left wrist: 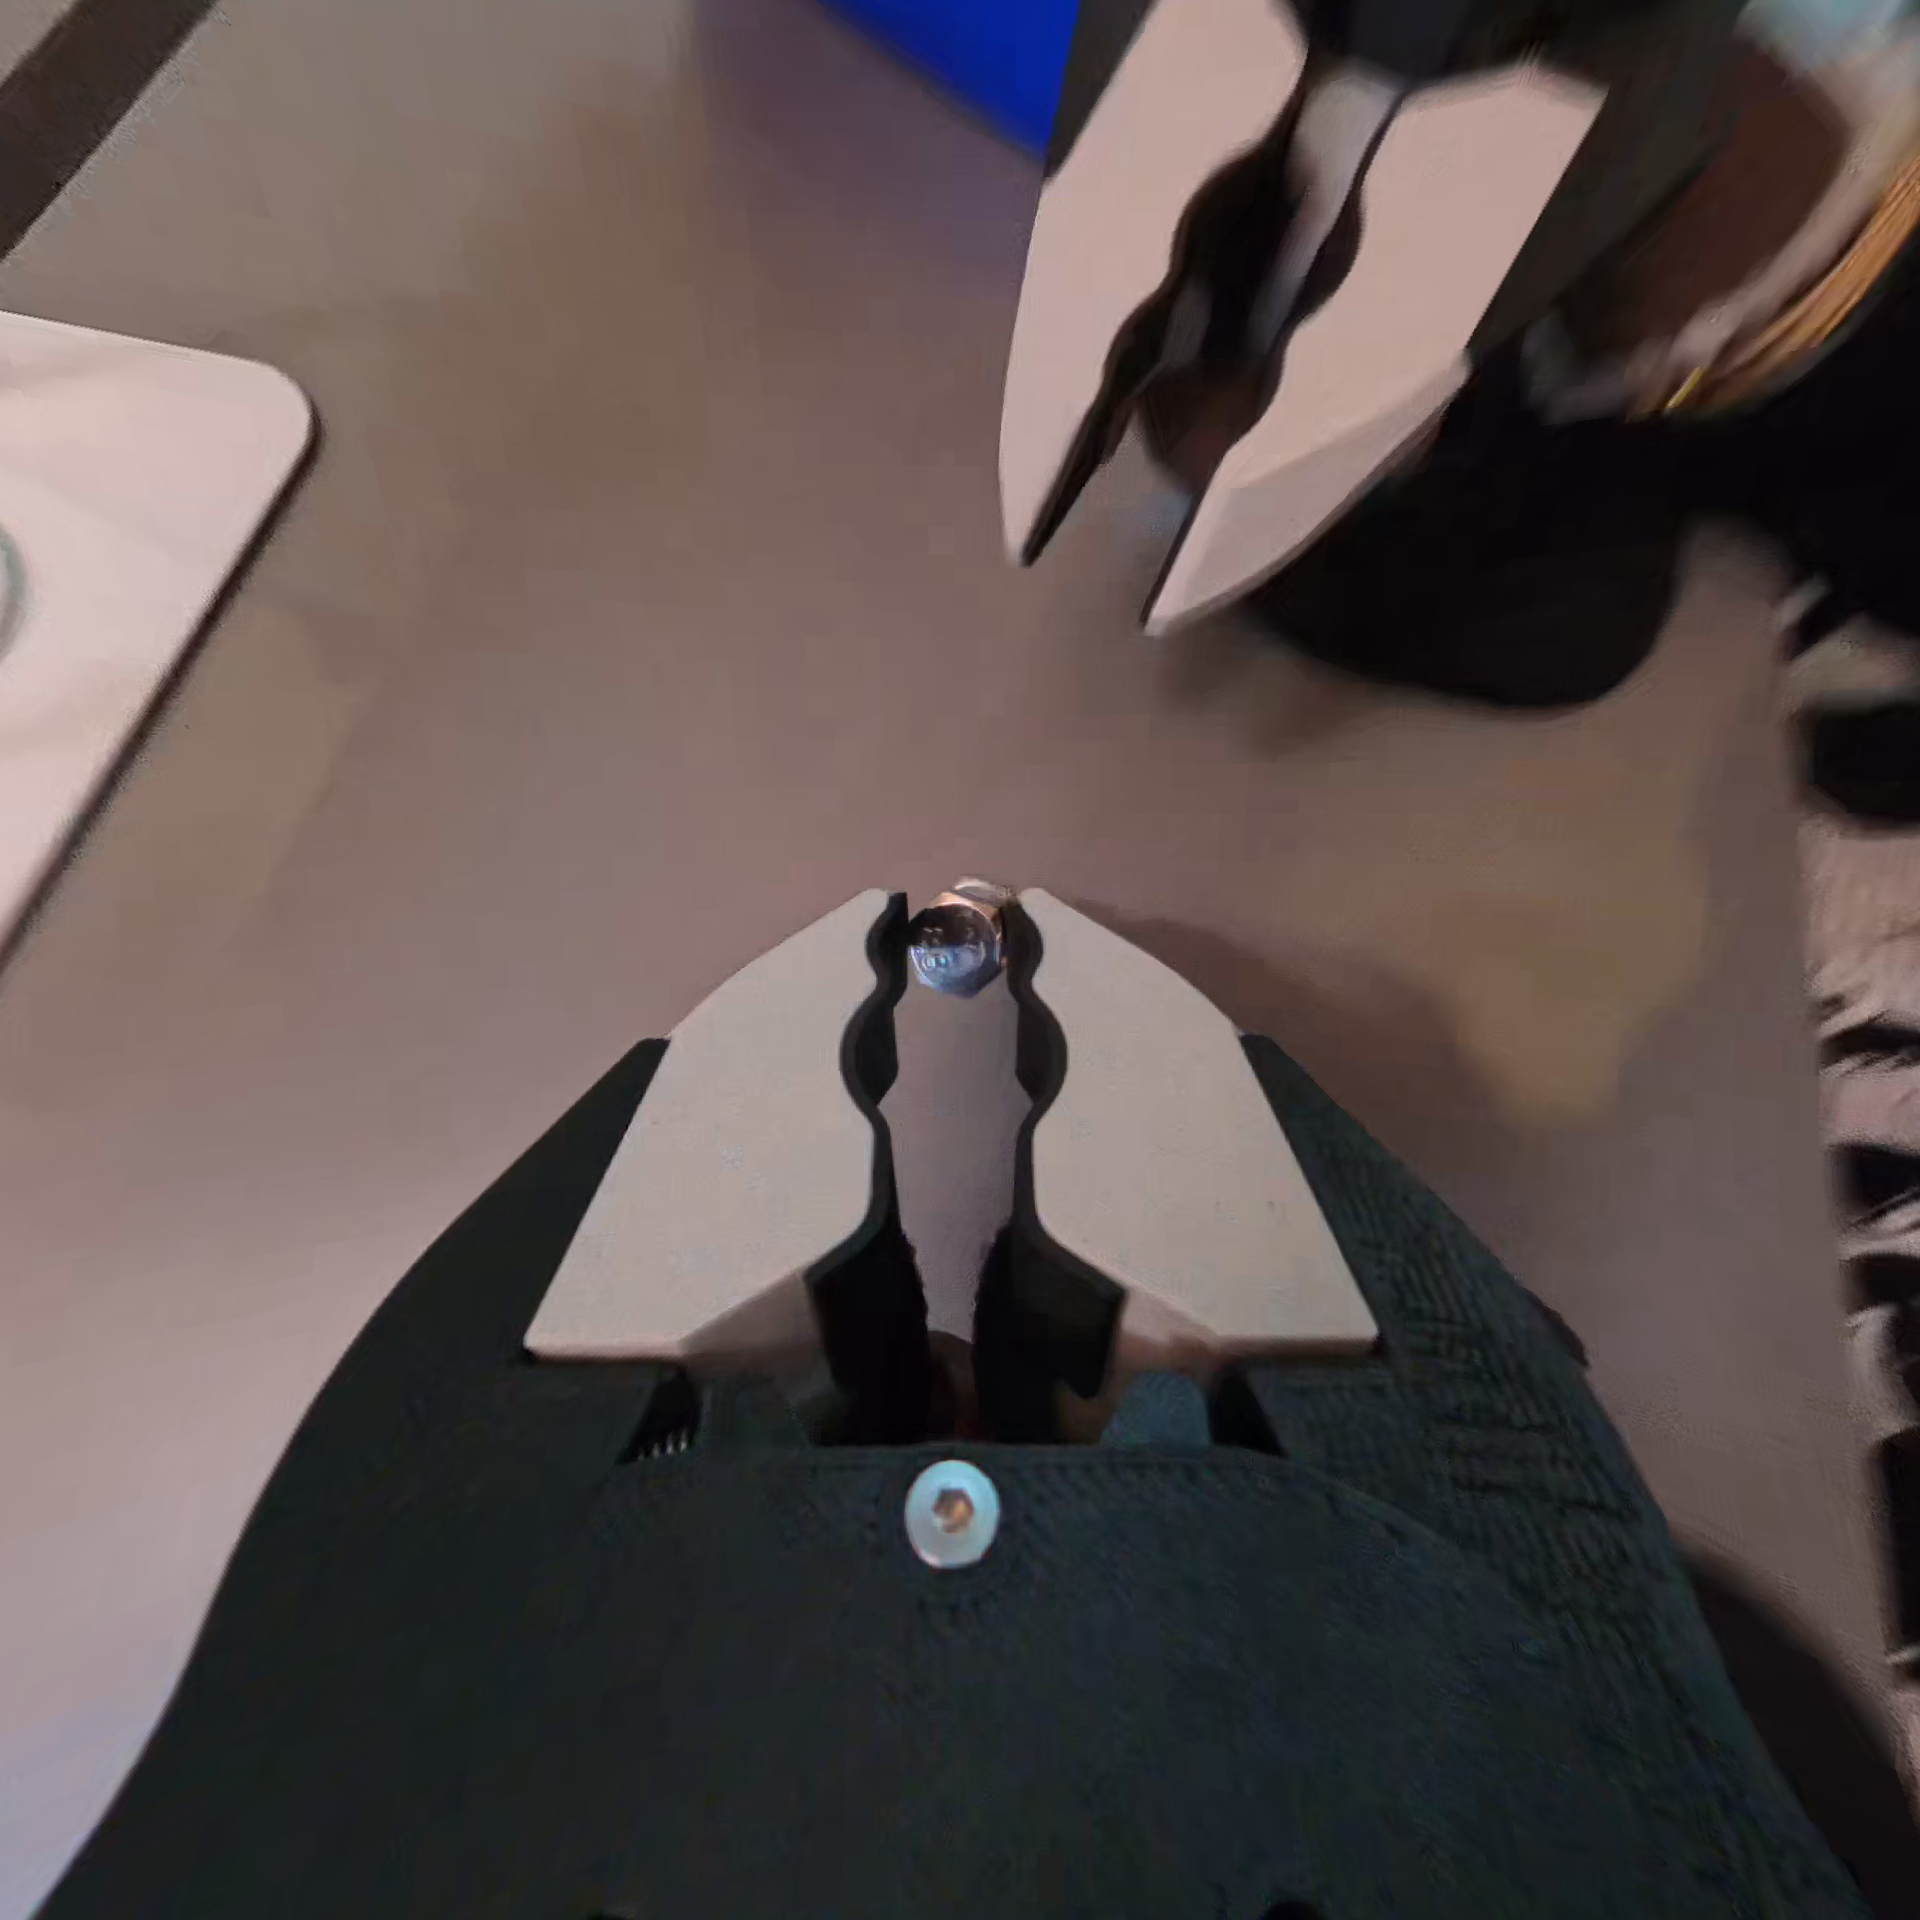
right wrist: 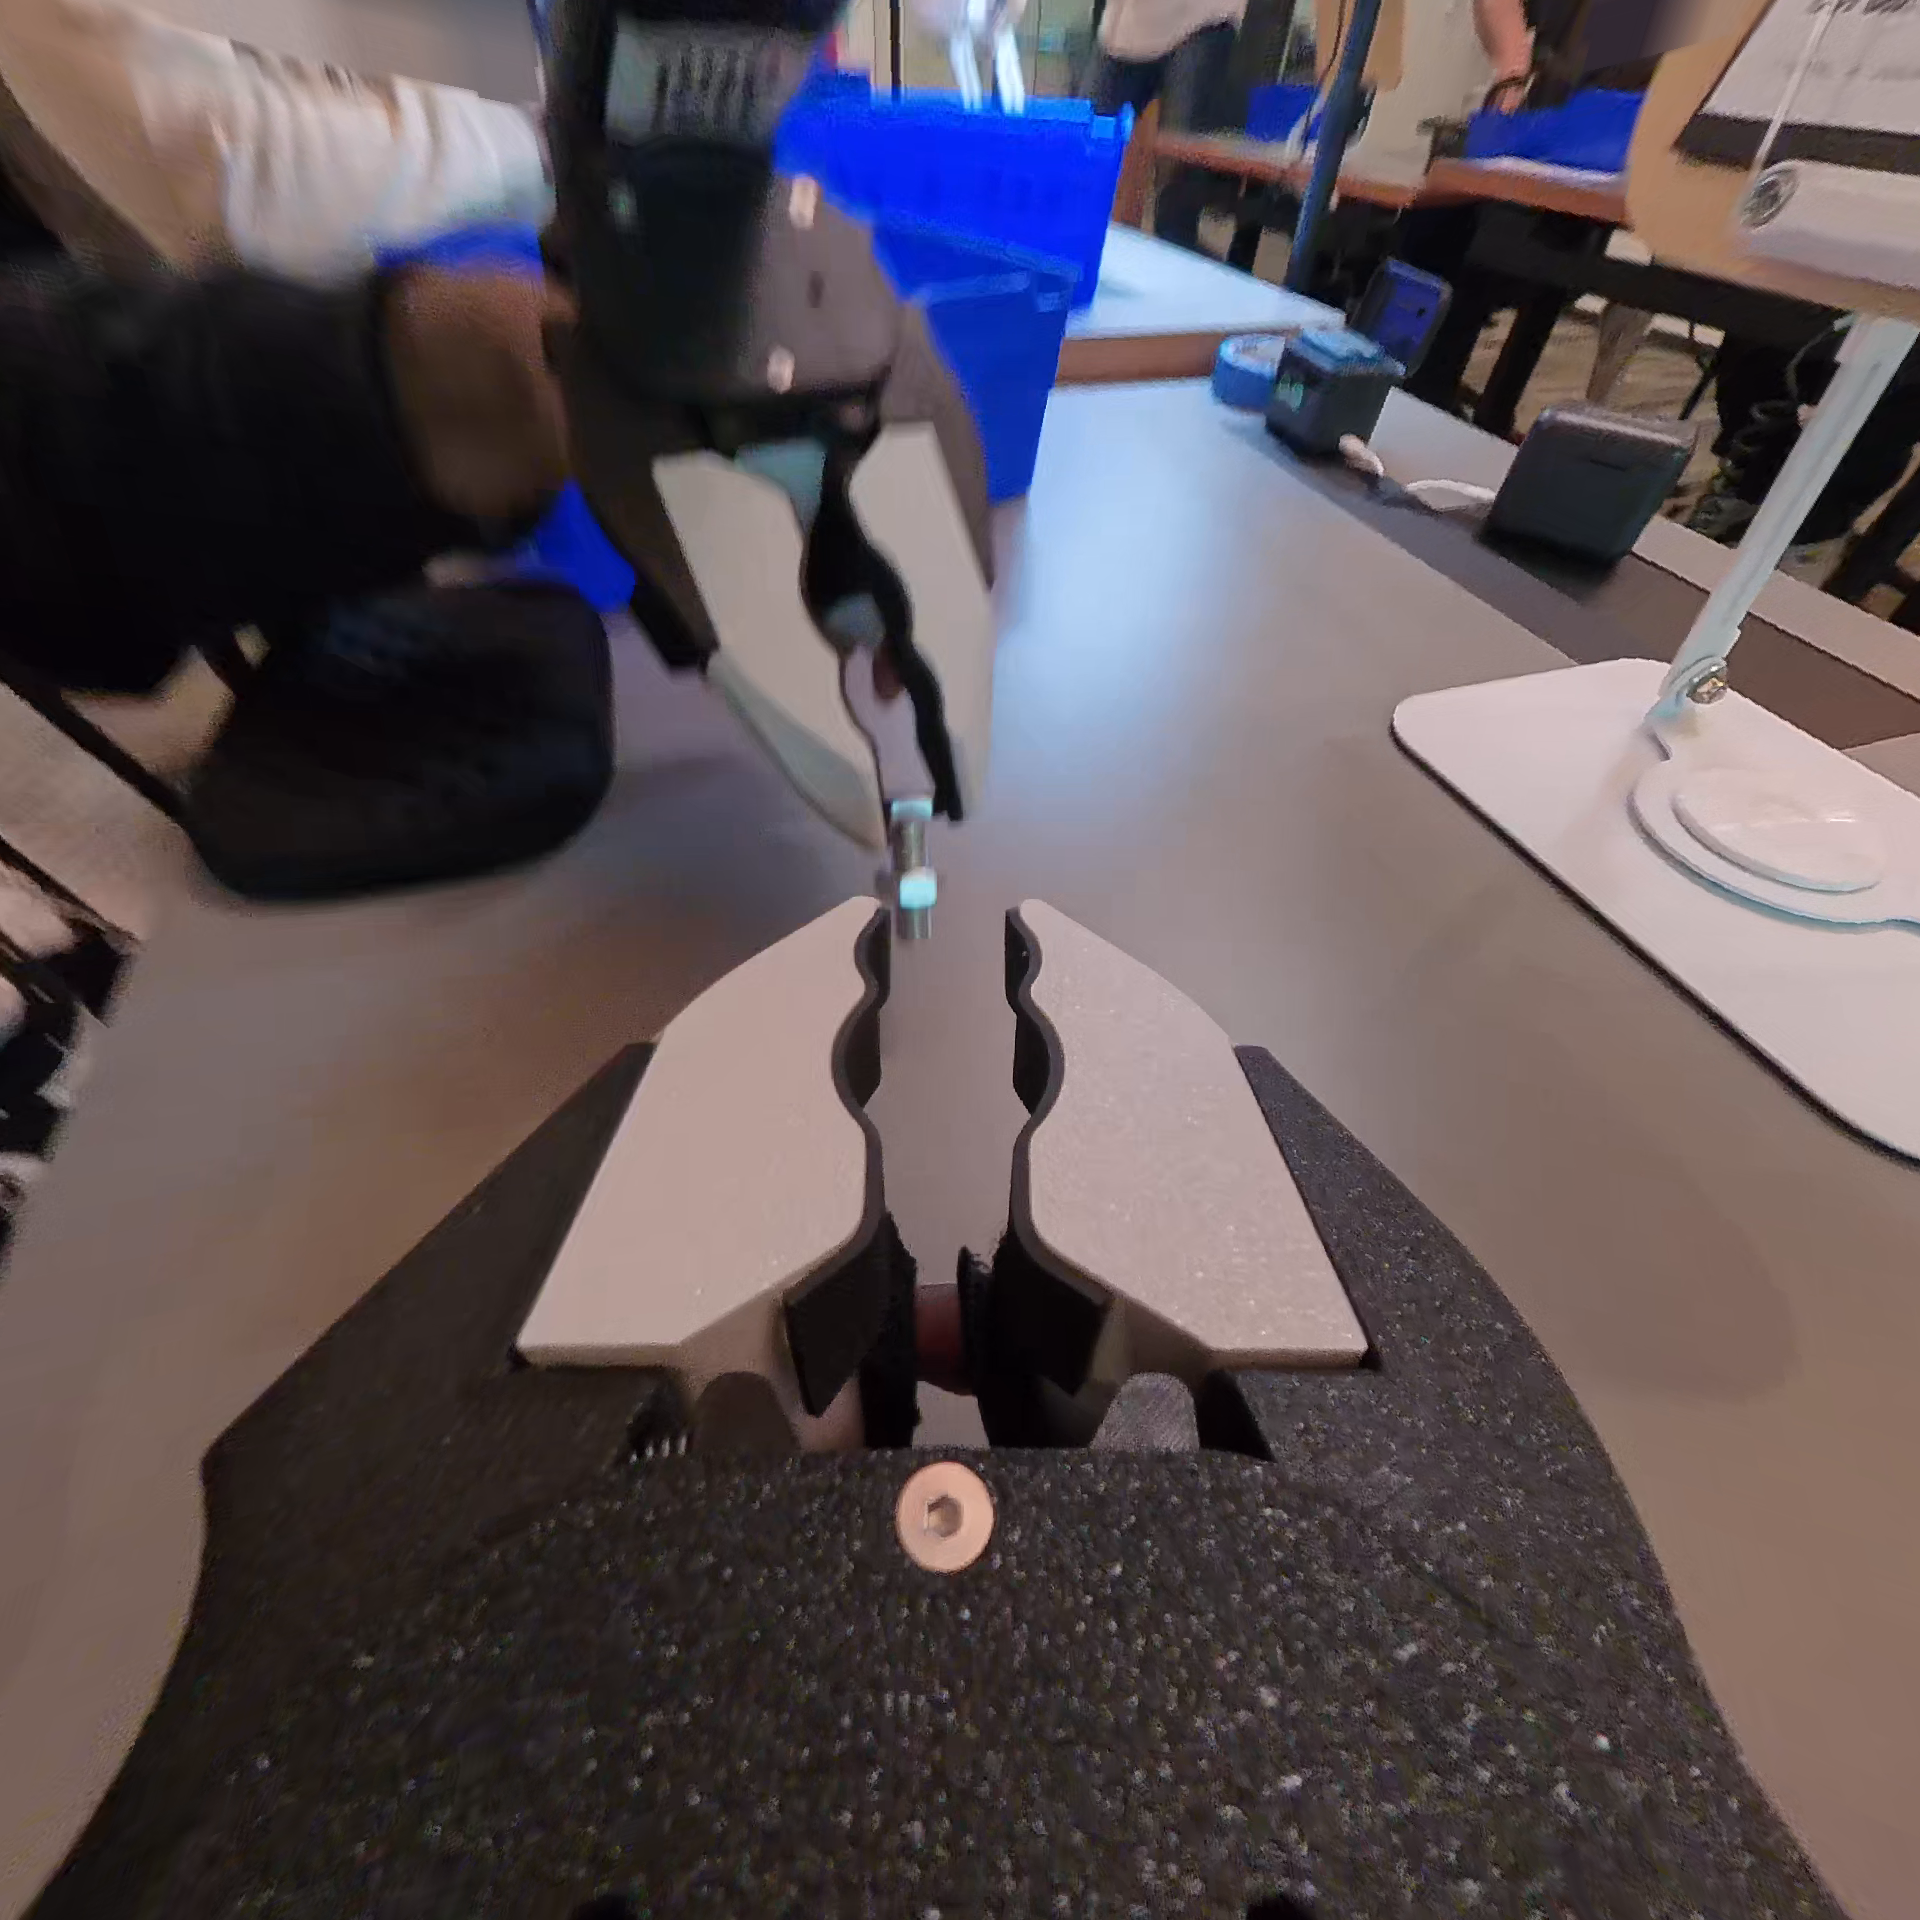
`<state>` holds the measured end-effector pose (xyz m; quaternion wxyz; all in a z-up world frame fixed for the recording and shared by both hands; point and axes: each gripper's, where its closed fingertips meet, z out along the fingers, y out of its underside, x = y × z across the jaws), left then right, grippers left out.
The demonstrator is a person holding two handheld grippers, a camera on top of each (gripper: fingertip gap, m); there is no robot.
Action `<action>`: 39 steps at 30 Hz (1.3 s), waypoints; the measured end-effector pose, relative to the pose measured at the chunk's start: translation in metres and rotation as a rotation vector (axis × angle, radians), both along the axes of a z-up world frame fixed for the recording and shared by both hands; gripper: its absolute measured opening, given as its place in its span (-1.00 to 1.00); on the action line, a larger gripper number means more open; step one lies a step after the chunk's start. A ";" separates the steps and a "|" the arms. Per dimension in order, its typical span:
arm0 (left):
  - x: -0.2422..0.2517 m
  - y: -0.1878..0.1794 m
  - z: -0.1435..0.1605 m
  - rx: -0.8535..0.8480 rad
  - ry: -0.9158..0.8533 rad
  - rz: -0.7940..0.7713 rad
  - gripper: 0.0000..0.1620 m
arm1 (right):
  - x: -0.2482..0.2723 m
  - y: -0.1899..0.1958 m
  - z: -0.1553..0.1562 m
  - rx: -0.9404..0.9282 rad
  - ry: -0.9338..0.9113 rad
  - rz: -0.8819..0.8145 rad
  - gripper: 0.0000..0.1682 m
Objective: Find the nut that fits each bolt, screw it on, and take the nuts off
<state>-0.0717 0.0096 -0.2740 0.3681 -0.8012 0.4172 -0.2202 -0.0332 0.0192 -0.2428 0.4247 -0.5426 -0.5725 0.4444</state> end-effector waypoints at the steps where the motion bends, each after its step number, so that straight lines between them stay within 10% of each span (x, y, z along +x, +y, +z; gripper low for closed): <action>1: 0.004 -0.004 -0.002 -0.029 -0.037 0.014 -0.78 | 0.000 0.000 0.007 -0.057 0.041 -0.002 -0.74; 5: -0.003 -0.002 -0.022 0.020 0.062 0.041 -0.78 | 0.003 0.004 0.017 -0.200 0.109 -0.002 -0.70; 12: 0.022 -0.006 0.039 0.110 -0.452 -0.007 -0.78 | -0.006 -0.013 0.007 -0.196 0.041 0.079 -0.28; 29: 0.037 -0.019 0.057 0.060 -0.664 -0.078 -0.78 | -0.008 -0.033 0.017 -0.183 0.086 0.196 -0.77; 39: 0.021 -0.007 0.000 0.543 0.174 -0.145 -0.50 | -0.002 -0.022 -0.029 -0.017 -0.237 0.093 -0.78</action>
